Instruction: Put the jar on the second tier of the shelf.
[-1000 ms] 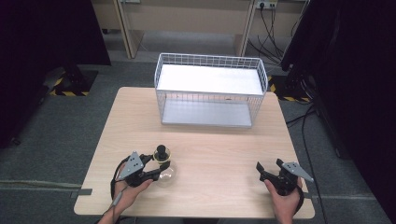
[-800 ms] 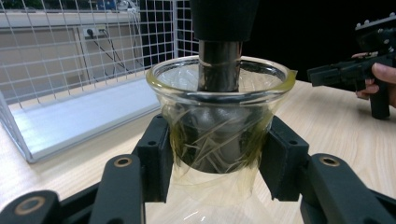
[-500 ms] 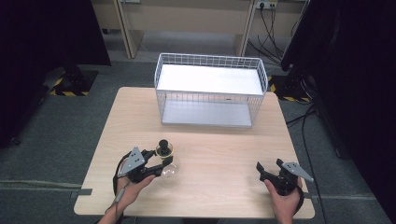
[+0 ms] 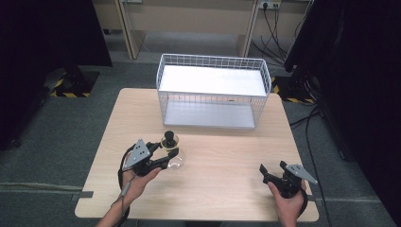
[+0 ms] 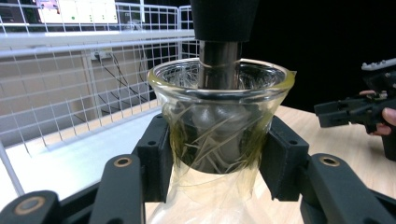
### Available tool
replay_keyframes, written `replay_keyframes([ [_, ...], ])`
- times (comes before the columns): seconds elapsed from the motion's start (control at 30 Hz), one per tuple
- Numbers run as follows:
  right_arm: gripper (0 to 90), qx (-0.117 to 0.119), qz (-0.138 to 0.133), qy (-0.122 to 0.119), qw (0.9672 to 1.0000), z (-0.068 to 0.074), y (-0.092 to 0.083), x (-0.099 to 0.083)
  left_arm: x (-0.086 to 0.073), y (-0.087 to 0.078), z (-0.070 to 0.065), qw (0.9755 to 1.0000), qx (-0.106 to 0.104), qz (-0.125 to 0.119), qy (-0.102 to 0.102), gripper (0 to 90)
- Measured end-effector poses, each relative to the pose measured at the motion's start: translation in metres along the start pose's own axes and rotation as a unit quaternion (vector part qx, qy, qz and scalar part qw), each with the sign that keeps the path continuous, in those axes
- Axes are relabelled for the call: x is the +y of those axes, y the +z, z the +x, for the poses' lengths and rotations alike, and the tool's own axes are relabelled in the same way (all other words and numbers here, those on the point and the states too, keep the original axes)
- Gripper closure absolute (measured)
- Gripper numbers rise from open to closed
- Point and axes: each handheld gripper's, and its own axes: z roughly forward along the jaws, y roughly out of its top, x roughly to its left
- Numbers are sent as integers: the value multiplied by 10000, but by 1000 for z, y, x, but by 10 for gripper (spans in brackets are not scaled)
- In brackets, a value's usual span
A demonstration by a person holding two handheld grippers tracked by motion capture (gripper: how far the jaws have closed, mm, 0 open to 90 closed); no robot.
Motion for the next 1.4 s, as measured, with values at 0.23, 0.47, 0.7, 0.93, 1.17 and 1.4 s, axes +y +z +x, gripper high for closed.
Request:
replay_keyframes([
  [0.23, 85, 1, -5, -3, 10000, 0, 0, 0, 15, 9, 3, 9999, 105, -26, 88, 504],
  [0.47, 84, 3, -9, 10, 10000, 0, 0, 0, 26, 18, 7, 9997, 213, -41, 88, 505],
  [0.7, 85, 3, -9, 17, 10000, 0, 0, 0, 38, 28, 11, 9993, 342, -55, 100, 505],
  [0.93, 85, 14, -12, 32, 10000, -1, 0, 0, 51, 37, 15, 9988, 456, -102, 146, 505],
  [1.17, 84, 14, -14, 33, 10000, -1, 0, 0, 64, 47, 18, 9985, 510, -146, 154, 505],
  [1.4, 84, 17, -7, 25, 10000, -1, 0, 0, 76, 54, 23, 9979, 579, -247, 142, 505],
])
